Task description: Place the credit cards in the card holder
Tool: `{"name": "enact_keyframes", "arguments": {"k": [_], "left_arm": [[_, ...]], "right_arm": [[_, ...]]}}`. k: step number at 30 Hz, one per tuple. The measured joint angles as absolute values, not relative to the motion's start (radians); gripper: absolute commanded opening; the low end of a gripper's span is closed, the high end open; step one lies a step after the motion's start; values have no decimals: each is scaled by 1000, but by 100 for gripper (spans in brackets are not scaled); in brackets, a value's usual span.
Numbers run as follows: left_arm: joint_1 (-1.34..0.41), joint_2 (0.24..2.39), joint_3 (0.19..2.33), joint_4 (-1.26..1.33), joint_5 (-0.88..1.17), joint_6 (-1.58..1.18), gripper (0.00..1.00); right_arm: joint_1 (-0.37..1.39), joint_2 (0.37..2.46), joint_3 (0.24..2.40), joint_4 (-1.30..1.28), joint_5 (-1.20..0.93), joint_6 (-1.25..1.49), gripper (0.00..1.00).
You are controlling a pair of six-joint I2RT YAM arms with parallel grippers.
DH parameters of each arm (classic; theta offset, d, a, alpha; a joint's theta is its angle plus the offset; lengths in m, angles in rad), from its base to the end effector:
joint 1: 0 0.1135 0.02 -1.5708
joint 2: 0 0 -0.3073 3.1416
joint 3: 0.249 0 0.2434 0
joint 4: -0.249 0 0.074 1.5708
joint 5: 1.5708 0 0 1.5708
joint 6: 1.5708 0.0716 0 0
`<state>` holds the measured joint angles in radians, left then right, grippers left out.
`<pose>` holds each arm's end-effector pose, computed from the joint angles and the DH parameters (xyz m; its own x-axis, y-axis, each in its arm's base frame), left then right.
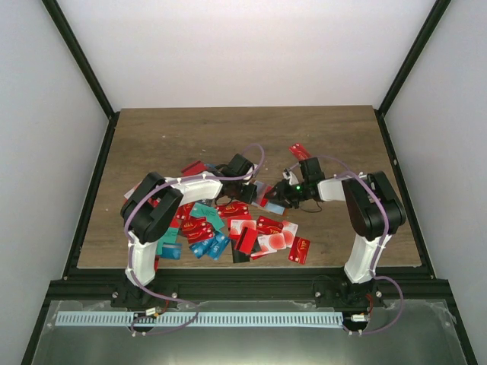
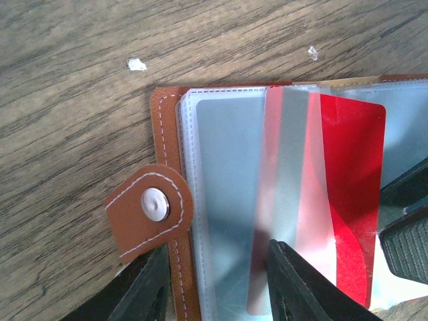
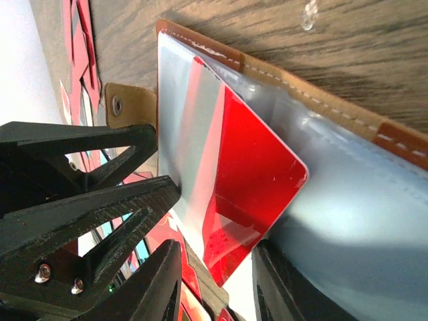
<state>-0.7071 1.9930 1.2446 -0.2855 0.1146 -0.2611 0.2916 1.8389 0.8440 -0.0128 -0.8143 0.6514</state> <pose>0.3245 -0.2881 0.1525 -0.8092 0.3542 -0.4688 0.4978 0.8371 -0.2270 0.3163 0.1493 0.1405 -0.9891 0.1376 -0.0517 0.0385 0.5814 0.8127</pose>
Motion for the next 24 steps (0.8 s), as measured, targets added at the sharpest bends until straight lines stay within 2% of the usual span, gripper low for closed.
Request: {"name": "enact_keyframes", "arguments": {"k": [3, 16, 24], "left_arm": [[-707, 1993, 1245, -286, 116, -261, 41], [-705, 1993, 1242, -279, 123, -261, 40], [-705, 1992, 1237, -271, 126, -261, 40]], "right_arm": [[292, 1839, 829, 23, -806, 690, 28], [292, 1839, 768, 153, -772, 817, 1], [292, 1839, 745, 231, -773, 854, 1]]}}
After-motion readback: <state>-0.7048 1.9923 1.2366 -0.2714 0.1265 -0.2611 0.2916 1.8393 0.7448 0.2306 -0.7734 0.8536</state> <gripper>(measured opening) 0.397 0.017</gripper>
